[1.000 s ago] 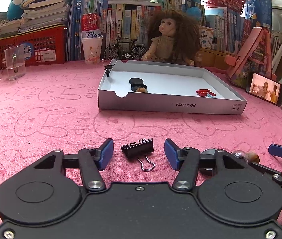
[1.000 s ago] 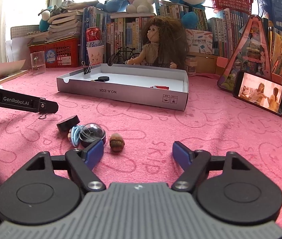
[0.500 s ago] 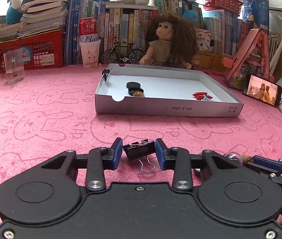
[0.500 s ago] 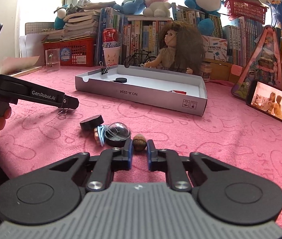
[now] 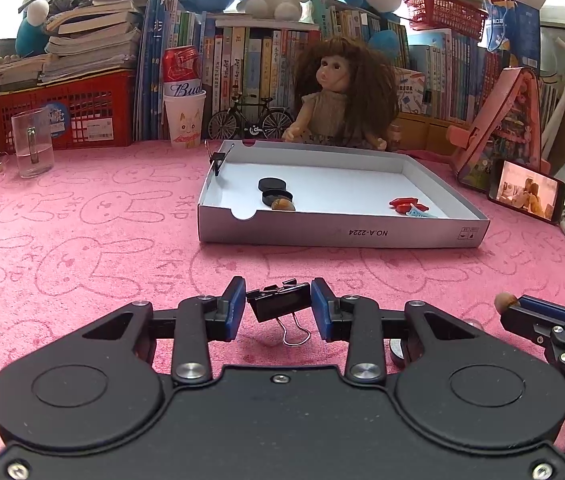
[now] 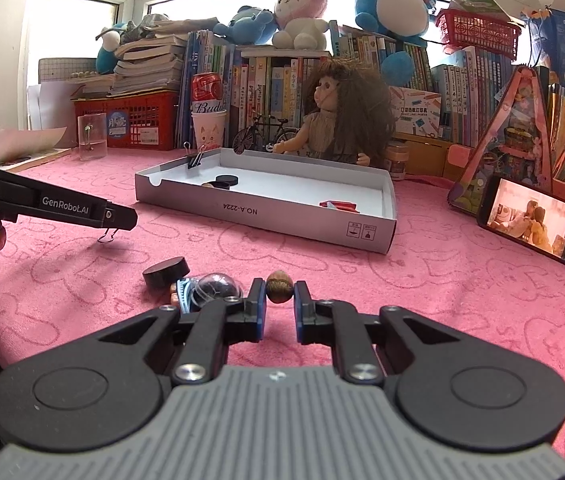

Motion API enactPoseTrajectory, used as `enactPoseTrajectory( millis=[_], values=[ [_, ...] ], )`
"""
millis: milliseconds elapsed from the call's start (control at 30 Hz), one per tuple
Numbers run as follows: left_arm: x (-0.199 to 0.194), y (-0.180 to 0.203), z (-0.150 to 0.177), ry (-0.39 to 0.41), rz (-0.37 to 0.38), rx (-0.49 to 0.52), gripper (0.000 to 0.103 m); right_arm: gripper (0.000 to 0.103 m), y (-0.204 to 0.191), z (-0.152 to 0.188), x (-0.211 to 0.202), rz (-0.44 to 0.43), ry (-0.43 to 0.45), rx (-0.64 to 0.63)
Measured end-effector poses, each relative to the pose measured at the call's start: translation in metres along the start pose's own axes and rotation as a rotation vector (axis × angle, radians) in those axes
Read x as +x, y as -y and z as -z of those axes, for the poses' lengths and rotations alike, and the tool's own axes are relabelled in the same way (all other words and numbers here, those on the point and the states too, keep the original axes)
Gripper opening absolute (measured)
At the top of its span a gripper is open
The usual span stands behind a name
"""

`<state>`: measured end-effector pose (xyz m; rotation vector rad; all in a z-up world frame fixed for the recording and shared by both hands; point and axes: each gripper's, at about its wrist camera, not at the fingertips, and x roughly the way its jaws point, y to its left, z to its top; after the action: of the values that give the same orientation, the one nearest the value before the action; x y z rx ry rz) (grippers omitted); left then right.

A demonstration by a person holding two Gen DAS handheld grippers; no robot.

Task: Organize rigid objects
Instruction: 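Carry the binder clip with the left gripper while the right gripper carries the acorn over the tray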

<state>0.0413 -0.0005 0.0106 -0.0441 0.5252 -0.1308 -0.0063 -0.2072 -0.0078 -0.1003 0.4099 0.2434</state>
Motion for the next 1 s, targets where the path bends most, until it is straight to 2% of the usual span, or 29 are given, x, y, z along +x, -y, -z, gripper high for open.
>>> enactPoseTrajectory(
  millis=[533,1000],
  values=[
    [0.007,-0.002,-0.023,0.022,0.015,-0.001,0.034,0.018,0.019,-0.021,0.016,0.091,0.011,0.087],
    [0.024,-0.006,-0.049,0.035,0.039,-0.023,0.034,0.018,0.031,-0.040,0.034,0.114,0.031,0.135]
  ],
)
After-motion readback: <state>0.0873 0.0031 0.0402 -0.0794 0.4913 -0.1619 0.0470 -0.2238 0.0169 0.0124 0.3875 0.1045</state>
